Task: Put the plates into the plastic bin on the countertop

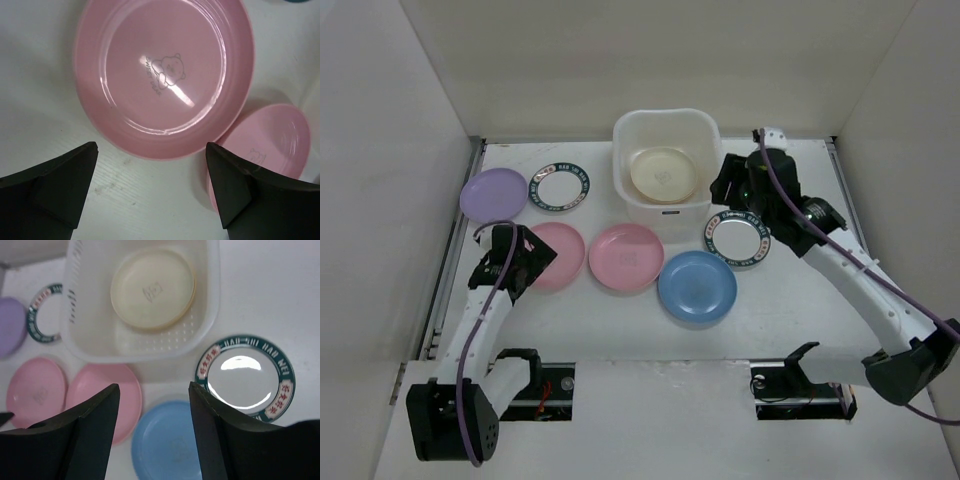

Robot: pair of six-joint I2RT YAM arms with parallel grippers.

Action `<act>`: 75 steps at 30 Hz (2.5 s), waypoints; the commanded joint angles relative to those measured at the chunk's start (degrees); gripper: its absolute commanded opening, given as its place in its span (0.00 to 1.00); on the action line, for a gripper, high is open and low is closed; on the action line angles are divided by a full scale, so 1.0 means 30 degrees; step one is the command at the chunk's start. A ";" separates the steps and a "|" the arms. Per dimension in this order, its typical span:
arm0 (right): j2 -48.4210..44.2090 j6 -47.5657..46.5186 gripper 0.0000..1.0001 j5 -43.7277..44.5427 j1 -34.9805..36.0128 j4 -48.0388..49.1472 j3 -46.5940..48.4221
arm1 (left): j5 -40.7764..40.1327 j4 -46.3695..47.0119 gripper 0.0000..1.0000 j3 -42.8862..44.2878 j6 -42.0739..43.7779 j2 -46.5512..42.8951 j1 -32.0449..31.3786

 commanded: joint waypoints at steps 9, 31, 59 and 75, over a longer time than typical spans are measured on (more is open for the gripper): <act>-0.2279 0.0746 0.63 -0.1874 0.0624 0.2136 -0.3665 | -0.1736 -0.0175 0.77 0.0055 -0.2658 0.0871 0.1092; -0.1986 0.0249 0.62 -0.3046 -0.0782 0.1696 -0.3401 | -0.0183 0.5714 0.20 -0.1851 -0.4151 0.8315 0.3026; -0.3625 0.1390 0.61 -0.4365 -0.2746 0.2489 -0.6418 | 0.0257 0.4242 0.09 1.5664 0.1500 0.9333 -0.5438; -0.7403 0.1859 0.61 -0.3193 -0.3681 -0.0440 -0.7942 | 0.0052 1.0988 0.10 2.0997 0.4662 1.8974 -0.8163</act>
